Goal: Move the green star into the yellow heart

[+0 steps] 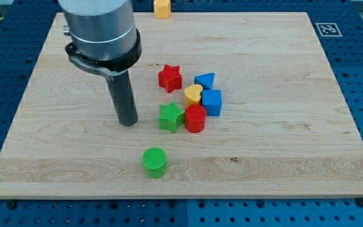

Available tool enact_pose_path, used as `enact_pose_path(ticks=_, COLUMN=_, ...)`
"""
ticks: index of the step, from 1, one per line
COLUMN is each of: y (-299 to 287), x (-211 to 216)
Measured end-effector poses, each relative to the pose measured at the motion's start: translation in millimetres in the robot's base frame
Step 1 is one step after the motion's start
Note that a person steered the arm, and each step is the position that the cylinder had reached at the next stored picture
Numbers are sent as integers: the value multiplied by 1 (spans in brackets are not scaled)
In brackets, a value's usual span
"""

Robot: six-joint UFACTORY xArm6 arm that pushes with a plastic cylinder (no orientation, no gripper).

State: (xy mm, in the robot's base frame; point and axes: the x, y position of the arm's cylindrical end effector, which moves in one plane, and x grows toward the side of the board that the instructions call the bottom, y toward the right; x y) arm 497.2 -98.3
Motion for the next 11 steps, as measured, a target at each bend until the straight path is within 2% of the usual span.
enact_pose_path(ticks=4, y=13, x=2)
enact_pose_path(ticks=8, y=17, x=35)
enact_pose_path(ticks=11, y=69, x=11)
